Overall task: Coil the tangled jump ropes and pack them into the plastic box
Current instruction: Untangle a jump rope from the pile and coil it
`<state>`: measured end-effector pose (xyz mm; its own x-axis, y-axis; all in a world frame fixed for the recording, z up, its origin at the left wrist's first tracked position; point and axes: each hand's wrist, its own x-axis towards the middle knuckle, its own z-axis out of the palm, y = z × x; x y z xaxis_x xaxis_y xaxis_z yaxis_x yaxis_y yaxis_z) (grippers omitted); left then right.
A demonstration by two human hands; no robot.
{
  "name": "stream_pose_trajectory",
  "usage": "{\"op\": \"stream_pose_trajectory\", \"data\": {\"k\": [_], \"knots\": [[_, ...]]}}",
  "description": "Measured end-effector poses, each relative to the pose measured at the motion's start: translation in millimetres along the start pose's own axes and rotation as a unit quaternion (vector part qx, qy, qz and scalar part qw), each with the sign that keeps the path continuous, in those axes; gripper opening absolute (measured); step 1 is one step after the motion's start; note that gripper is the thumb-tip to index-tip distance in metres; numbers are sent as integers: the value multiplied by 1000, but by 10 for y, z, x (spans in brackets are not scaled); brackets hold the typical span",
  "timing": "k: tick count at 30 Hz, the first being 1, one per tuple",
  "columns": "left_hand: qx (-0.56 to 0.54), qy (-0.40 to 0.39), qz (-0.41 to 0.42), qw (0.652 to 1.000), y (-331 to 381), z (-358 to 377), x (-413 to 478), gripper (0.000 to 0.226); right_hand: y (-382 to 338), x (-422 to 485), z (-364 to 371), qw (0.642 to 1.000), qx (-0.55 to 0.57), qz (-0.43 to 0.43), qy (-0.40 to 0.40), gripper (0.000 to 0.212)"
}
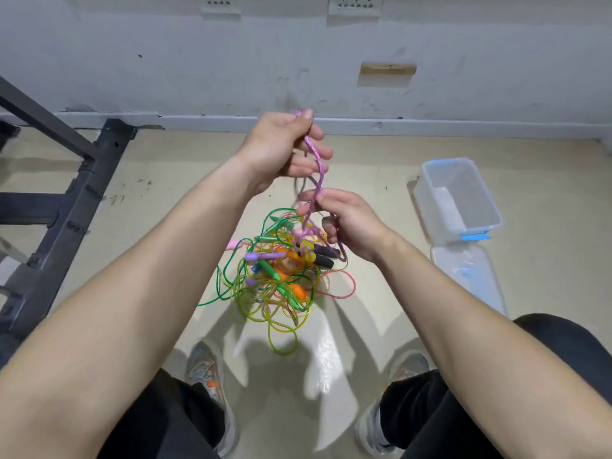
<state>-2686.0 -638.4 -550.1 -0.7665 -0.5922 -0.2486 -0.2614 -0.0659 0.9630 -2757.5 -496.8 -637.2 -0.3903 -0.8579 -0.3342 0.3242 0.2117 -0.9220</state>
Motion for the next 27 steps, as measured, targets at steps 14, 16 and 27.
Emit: {"op": "stream_pose_trajectory", "data": {"k": [14, 16, 27], "knots": [[18, -147, -13, 989, -1170, 62, -453, 24, -518, 20, -97, 973, 226, -36, -4, 27], [79, -129, -1, 988, -1321, -18, -418, 8, -542, 59, -132, 965, 258, -45, 23, 27], [198, -94, -5, 976, -1187, -262, -335, 17, -526, 166, -490, 938, 249, -78, 230, 24]]}}
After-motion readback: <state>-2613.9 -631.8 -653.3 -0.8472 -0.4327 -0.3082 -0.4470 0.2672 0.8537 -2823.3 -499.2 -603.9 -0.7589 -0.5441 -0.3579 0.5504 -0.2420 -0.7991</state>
